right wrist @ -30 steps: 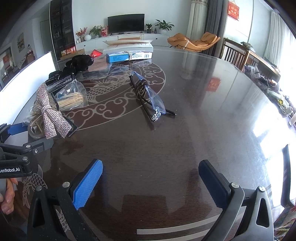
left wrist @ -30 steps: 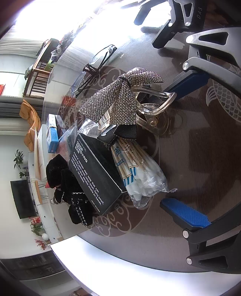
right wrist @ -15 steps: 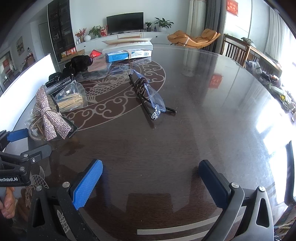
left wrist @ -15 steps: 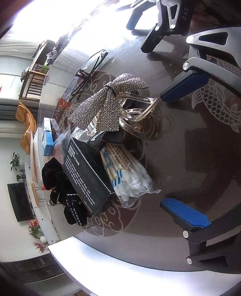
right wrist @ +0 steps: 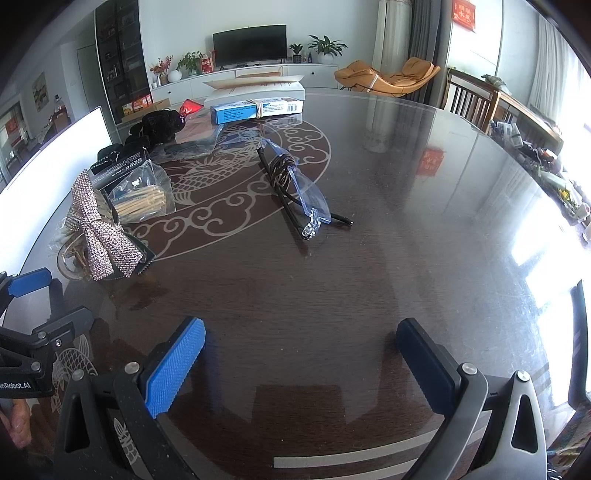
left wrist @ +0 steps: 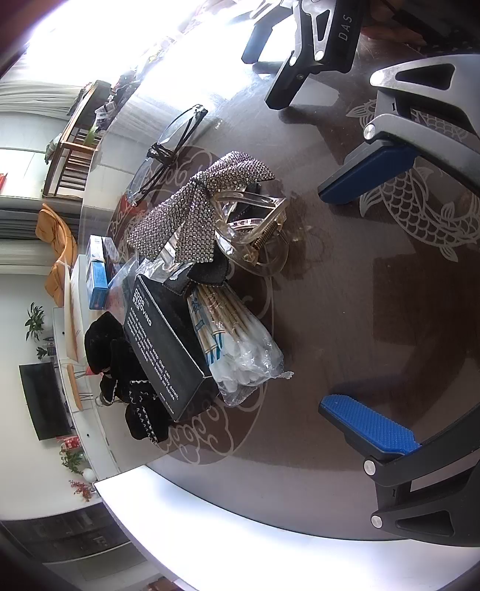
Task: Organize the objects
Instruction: 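Move the left tool toward the bagged cotton swab bundle, then grasp the bagged cotton swabs with the left tool while the right tool grasps the rhinestone bow clip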
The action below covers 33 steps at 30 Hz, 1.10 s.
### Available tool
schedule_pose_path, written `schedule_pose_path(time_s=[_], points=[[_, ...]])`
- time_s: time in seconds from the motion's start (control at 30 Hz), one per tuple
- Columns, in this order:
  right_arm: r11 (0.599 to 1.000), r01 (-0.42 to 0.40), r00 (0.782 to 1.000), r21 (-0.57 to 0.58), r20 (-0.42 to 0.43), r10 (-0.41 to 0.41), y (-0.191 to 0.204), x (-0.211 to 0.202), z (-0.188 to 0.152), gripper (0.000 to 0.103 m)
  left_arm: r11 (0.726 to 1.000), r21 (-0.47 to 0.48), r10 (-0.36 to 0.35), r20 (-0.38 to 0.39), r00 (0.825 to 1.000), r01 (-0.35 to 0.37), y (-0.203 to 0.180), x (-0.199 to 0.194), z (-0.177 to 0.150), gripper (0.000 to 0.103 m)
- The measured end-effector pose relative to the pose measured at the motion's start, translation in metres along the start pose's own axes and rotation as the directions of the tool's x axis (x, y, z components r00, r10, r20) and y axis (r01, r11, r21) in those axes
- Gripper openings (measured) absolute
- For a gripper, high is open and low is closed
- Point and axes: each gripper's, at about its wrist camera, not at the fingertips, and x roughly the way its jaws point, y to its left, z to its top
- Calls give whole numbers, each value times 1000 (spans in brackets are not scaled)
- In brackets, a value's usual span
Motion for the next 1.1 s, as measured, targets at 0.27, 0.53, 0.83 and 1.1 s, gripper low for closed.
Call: schedule_pose_path(time_s=[0.27, 0.53, 0.83, 1.1], points=[[1000, 0, 1000, 0, 0, 0, 0, 0, 0, 103, 1000, 0, -1, 2, 1000, 1, 0, 0, 0, 103], [1000, 0, 1000, 0, 0, 0, 0, 0, 0, 103, 1000, -1, -1, 2, 1000, 1, 0, 0, 1, 103], [1000, 0, 1000, 0, 0, 0, 0, 0, 0, 103, 1000, -1, -1, 0, 1000, 1, 0, 0, 0, 103], [1000, 0, 1000, 0, 1, 0, 0, 0, 0, 103, 1000, 12, -10, -26, 1000, 10, 3, -4, -3, 103]])
